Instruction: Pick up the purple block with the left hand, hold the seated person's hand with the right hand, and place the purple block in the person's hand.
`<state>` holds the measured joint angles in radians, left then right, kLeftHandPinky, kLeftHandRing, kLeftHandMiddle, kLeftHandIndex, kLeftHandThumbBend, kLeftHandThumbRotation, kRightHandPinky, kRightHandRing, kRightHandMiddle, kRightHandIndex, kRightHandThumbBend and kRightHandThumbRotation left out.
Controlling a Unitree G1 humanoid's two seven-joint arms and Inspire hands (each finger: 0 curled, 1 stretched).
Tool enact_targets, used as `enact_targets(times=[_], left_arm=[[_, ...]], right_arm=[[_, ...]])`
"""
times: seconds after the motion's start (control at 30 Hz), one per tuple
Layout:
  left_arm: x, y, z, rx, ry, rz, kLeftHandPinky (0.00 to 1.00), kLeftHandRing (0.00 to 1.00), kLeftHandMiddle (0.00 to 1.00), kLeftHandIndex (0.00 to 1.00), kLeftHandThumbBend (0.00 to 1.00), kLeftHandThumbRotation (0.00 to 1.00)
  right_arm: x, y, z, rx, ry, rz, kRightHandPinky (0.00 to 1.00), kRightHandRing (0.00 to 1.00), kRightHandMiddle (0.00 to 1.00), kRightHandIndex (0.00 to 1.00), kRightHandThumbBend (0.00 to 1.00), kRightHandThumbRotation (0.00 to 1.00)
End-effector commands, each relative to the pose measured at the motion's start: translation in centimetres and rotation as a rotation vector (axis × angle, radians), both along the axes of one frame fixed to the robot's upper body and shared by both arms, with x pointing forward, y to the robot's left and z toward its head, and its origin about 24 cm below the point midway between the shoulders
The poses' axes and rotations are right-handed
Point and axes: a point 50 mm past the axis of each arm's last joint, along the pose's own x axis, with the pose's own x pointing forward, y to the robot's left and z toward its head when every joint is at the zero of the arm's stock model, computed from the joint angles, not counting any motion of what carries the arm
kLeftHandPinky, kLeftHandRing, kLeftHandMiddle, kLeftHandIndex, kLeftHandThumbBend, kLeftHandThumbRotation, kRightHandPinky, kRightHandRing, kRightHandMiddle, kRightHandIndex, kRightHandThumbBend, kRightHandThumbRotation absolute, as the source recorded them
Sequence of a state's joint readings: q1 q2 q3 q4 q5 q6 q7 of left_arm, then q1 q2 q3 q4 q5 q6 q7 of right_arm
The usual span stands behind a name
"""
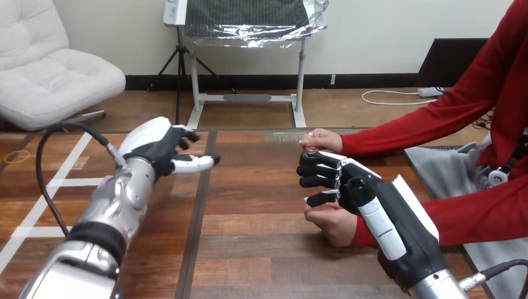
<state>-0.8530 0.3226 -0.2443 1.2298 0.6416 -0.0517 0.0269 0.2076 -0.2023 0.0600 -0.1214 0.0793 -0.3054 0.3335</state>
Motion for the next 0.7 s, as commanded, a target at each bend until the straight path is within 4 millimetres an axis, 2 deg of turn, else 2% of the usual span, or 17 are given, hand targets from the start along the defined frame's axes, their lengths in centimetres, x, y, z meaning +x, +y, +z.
enact_targets(times=[0.0, 0.37, 0.67], left_arm=[[3.1, 0.6, 7.0, 0.122, -0.158, 0.045, 0.69, 0.79, 0.80, 0.81, 0.63, 0.52], [3.0, 1.3, 6.8, 0.208, -0.145, 0.080, 0.69, 0.78, 0.79, 0.80, 0.64, 0.49], [2.8, 2.0, 6.5, 0.266, -0.134, 0.107, 0.78, 0.81, 0.81, 0.80, 0.64, 0.48]], right_arm=[[0.9, -0.1, 2.8, 0.015, -0.139, -0.015, 0.65, 0.77, 0.78, 0.79, 0.75, 1.00], [1.0, 0.0, 2.8, 0.019, -0.139, -0.016, 0.65, 0.76, 0.78, 0.79, 0.75, 1.00], [1.0, 0.0, 2.8, 0.019, -0.142, -0.018, 0.65, 0.76, 0.78, 0.79, 0.75, 1.00]])
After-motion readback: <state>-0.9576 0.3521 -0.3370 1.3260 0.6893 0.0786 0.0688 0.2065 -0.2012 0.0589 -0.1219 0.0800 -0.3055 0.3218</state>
